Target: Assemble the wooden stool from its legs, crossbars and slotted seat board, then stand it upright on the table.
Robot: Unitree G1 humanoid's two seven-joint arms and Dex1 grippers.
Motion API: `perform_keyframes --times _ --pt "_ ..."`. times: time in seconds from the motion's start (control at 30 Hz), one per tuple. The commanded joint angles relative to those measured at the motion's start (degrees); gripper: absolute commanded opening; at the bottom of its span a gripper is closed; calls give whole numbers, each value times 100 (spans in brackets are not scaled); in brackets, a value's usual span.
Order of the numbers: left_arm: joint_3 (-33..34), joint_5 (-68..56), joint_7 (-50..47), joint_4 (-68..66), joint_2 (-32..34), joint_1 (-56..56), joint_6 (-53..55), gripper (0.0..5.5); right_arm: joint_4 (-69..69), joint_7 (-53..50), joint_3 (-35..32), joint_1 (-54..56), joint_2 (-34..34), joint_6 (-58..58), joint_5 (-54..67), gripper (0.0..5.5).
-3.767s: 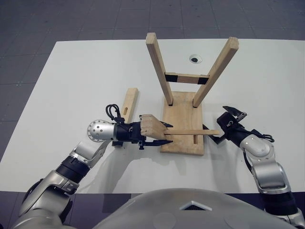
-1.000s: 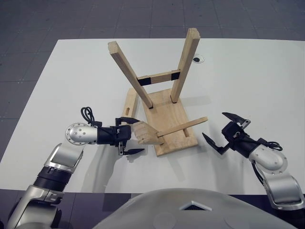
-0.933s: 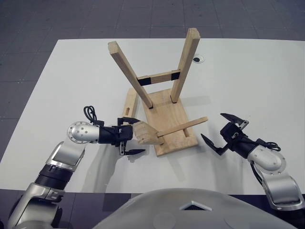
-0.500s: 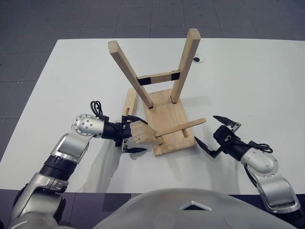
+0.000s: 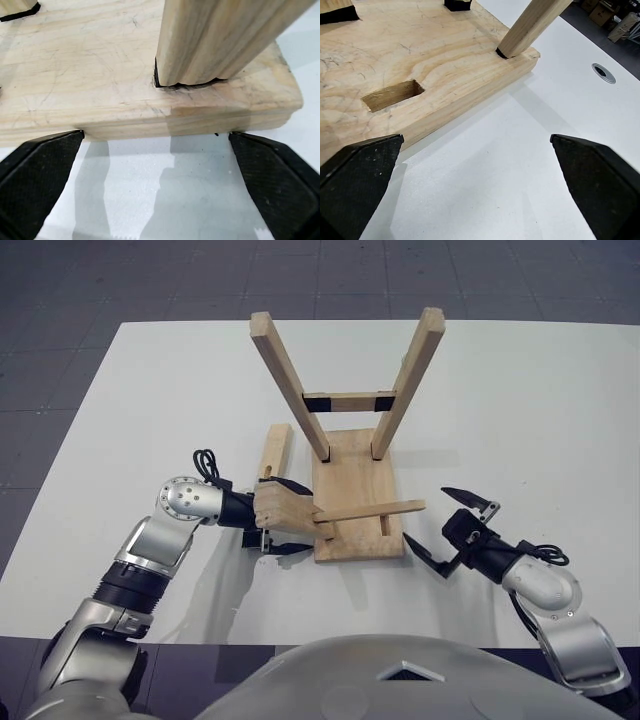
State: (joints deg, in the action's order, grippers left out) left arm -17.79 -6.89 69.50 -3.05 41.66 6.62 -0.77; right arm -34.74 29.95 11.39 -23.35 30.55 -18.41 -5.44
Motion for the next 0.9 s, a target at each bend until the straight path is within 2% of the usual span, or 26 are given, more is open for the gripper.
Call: perform_keyframes --times 0.03,0.33,0.47,0.53,0.67,0.77,0.9 --pt "483 -379 -305 277 -70 -301 98 539 27 -95 -283 100 28 -75 21 550" --pt "2732 -1009 -1637 1283 58 -1784 256 539 -212 -208 -1259 -19 -13 -95 300 550" --pt "3250 -986 -2705 1889 -302 -2222 1034 539 -331 -343 -1446 -146 -140 -101 342 550" --pt "3201 -652 -3529 2616 -642 -2626 1663 539 -498 -470 -1543 -226 -259 -175 381 550" --pt "2693 -175 -4892 4219 -1355 -3096 3353 539 -798 -648 -1603 -434 -479 -232 433 550" --pt "2441 -236 -5431 4837 -1770 -3047 4744 539 -945 -710 -1577 -534 -581 -270 433 550" --pt "2321 -256 -5705 5032 -2010 -2954 5559 539 -1001 -740 -1514 -602 -624 -273 421 550"
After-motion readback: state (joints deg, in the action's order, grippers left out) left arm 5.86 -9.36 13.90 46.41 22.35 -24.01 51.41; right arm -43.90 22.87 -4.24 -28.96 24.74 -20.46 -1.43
